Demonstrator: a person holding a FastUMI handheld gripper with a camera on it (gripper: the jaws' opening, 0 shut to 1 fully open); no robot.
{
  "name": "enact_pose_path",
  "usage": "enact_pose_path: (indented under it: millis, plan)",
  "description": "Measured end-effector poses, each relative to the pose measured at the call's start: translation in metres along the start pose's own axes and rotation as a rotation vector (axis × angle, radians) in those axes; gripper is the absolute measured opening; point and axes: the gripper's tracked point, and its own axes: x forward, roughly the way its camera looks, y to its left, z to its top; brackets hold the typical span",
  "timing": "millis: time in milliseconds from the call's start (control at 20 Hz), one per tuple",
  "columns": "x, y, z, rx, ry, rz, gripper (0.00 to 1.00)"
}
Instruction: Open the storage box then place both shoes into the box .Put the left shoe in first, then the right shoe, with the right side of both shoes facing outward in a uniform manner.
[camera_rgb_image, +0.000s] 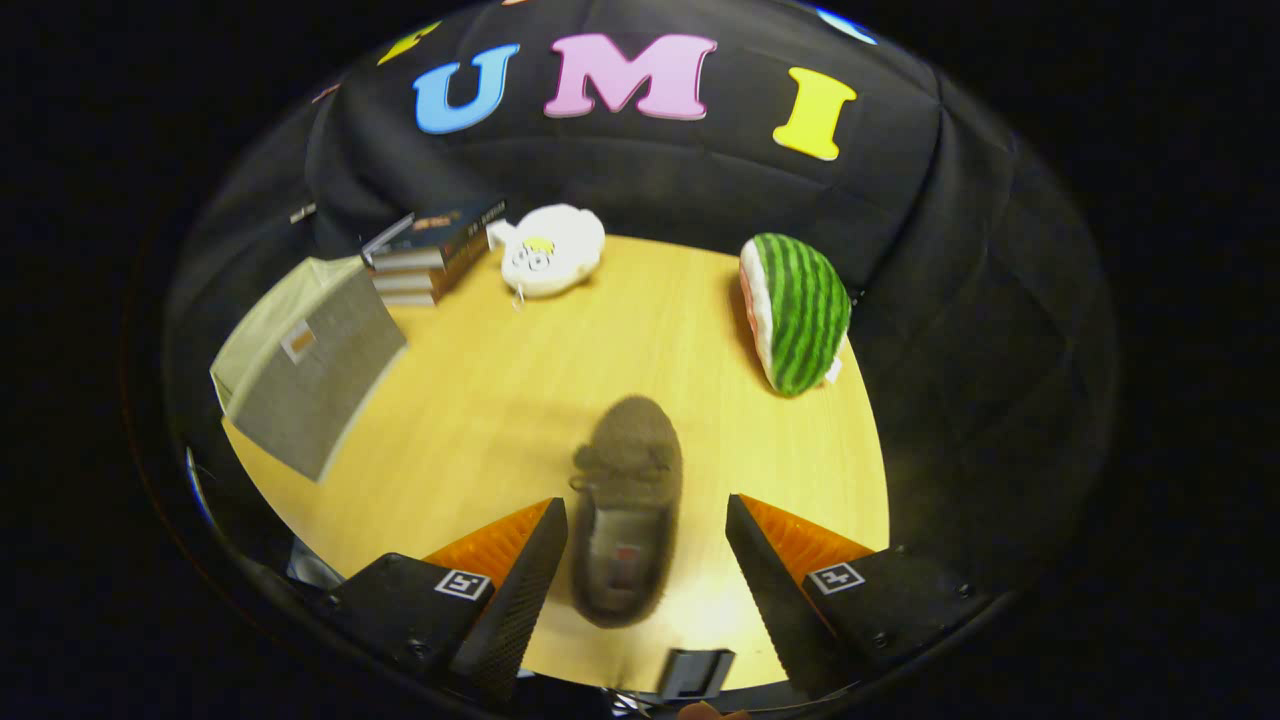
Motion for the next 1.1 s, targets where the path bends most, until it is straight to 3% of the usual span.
enact_pose_path:
  millis: [350,500,650,750,800,950,1100]
  plan:
    - [0.066,-0.021,-0.033,0.093,0.14,0.026,0.99]
    - [0.09,-0.024,-0.03,0.18,0.159,0.035,0.99]
    - [0.112,-0.024,-0.034,0.189,0.171,0.035,0.99]
    - [0.117,-0.015,-0.033,0.22,0.168,0.078,0.99]
    - [0.12,-0.005,-0.033,0.262,0.171,0.114,0.94]
    - [0.119,0.006,-0.031,0.35,0.177,0.131,0.34]
    - [0.117,0.003,-0.031,0.345,0.173,0.096,0.12]
